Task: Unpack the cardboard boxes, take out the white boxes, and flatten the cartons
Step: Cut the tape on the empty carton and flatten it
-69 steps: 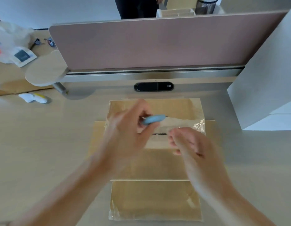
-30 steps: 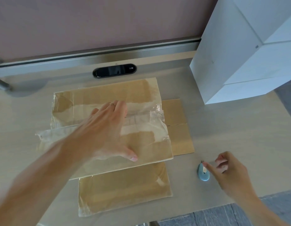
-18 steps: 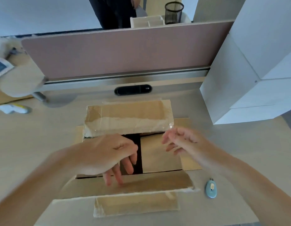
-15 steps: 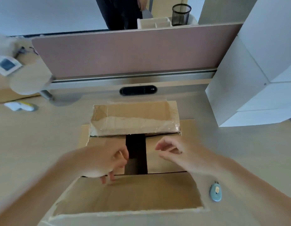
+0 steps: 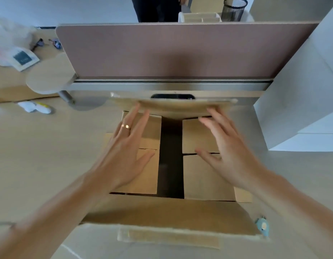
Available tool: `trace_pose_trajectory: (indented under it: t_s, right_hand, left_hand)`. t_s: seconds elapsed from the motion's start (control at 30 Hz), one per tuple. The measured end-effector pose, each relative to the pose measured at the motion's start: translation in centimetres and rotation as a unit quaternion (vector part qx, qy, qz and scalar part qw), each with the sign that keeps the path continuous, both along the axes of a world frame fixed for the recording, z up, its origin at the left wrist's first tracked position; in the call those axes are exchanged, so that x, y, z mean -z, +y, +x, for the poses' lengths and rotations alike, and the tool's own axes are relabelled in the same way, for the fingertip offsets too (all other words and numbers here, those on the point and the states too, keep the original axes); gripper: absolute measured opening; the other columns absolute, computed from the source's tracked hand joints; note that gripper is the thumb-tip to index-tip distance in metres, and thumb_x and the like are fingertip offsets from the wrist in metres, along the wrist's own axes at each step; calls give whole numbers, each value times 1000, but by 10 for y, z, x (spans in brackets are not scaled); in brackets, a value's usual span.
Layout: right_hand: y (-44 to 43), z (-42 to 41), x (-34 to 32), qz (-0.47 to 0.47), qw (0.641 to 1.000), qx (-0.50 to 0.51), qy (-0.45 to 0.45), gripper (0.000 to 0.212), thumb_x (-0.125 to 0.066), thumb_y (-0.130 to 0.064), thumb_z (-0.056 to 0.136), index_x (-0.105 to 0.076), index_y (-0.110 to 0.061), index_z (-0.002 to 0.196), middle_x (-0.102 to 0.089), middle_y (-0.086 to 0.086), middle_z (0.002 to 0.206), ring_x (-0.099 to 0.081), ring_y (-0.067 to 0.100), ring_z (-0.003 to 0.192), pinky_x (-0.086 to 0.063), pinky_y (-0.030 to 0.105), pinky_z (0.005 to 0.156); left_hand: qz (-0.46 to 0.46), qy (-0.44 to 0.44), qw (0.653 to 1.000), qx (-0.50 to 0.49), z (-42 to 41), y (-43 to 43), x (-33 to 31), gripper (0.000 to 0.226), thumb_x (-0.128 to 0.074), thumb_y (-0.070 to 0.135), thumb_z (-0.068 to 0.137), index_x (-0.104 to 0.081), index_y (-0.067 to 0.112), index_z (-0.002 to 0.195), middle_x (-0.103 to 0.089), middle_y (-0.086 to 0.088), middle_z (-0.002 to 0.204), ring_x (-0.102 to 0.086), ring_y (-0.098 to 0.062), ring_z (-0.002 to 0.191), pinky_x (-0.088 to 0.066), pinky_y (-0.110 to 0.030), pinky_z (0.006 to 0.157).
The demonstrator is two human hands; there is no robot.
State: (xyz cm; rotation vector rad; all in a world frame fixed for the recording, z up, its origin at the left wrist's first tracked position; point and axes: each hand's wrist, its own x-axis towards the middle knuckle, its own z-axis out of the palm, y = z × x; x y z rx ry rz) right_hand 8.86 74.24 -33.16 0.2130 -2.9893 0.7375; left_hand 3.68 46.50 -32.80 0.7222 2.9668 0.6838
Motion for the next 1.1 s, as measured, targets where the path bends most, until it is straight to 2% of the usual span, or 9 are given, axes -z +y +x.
trace_pose_trajectory:
  t_s: [0.13, 0.27, 0.43, 0.63, 0.77, 0.87, 0.93, 1.03, 1.1]
  right_hand:
    - [2, -50, -2, 47, 997, 24, -59, 82, -55, -60, 97, -20, -25, 162, 5, -3, 174, 10, 17, 160, -12, 48, 129]
    - [-9, -58, 16, 123, 979, -10, -163, 102, -57, -78, 86, -8, -34, 164, 29, 1, 169, 27, 25, 156, 2, 57, 128]
    - [-21, -38, 37, 194, 952, -119, -204, 111, -55, -93, 69, -10, -47, 160, 36, -6, 165, 37, 28, 151, 13, 69, 121]
    - [-16, -31, 13, 219, 945, -152, -187, 76, -47, -91, 78, -45, -47, 140, 22, -5, 171, 23, 32, 157, -1, 72, 122]
    - [-19, -29, -16, 98, 984, -82, -125, 62, -46, -95, 72, -42, -47, 112, -2, -9, 170, -10, 27, 159, -44, 52, 113]
    - [-9, -22, -24, 22, 997, -18, -71, 49, -60, -78, 81, -39, -50, 114, -10, -7, 168, -45, 21, 143, -47, 21, 89]
    - [-1, -12, -24, 3, 998, 22, -64, 73, -78, -48, 85, -30, -54, 140, -5, -6, 170, -61, 19, 127, -52, 18, 85]
    - [-4, 6, -17, 43, 994, 62, -80, 112, -81, -46, 83, 3, -58, 155, -4, -7, 173, -68, 23, 119, -58, 22, 80]
    - [-14, 12, -8, 106, 991, 27, -76, 115, -75, -47, 89, 18, -52, 157, 16, -2, 173, -52, 27, 140, -55, 24, 92]
  left_hand:
    - [-99, -17, 994, 45, -43, 18, -5, 119, -83, 54, 78, -4, 35, 165, 16, 6, 172, -4, -26, 159, -23, -52, 126]
    - [-282, -65, 936, 202, -54, 25, 6, 117, -65, 85, 71, -1, 48, 161, 18, 8, 170, 16, -21, 158, -4, -67, 125]
    - [-349, -118, 903, 220, -48, 23, 16, 90, -47, 95, 73, -39, 49, 150, 24, 7, 170, 30, -22, 154, 2, -75, 120]
    - [-231, -107, 956, 146, -33, 23, 0, 53, -45, 87, 83, -55, 45, 114, 3, 3, 173, 3, -24, 160, -30, -61, 121]
    - [-69, -60, 994, 63, -25, 14, -20, 22, -71, 49, 87, -51, 44, 92, -18, 2, 170, -44, -28, 145, -52, -33, 93]
    - [29, -95, 995, -20, -31, 1, -35, 77, -73, 5, 81, -42, 55, 131, -32, 4, 163, -45, -28, 141, -42, -31, 97]
    - [61, -170, 978, -104, -35, -7, -43, 104, -68, -2, 85, -15, 54, 154, -38, 0, 162, -46, -31, 141, -48, -42, 105]
    - [43, -276, 941, -191, -37, -11, -47, 87, -59, 3, 98, -11, 36, 163, -36, -6, 164, -44, -37, 143, -47, -49, 111]
    - [-4, -285, 941, -183, -35, -6, -46, 74, -53, 7, 102, -18, 28, 164, -41, -10, 160, -45, -35, 141, -45, -41, 105]
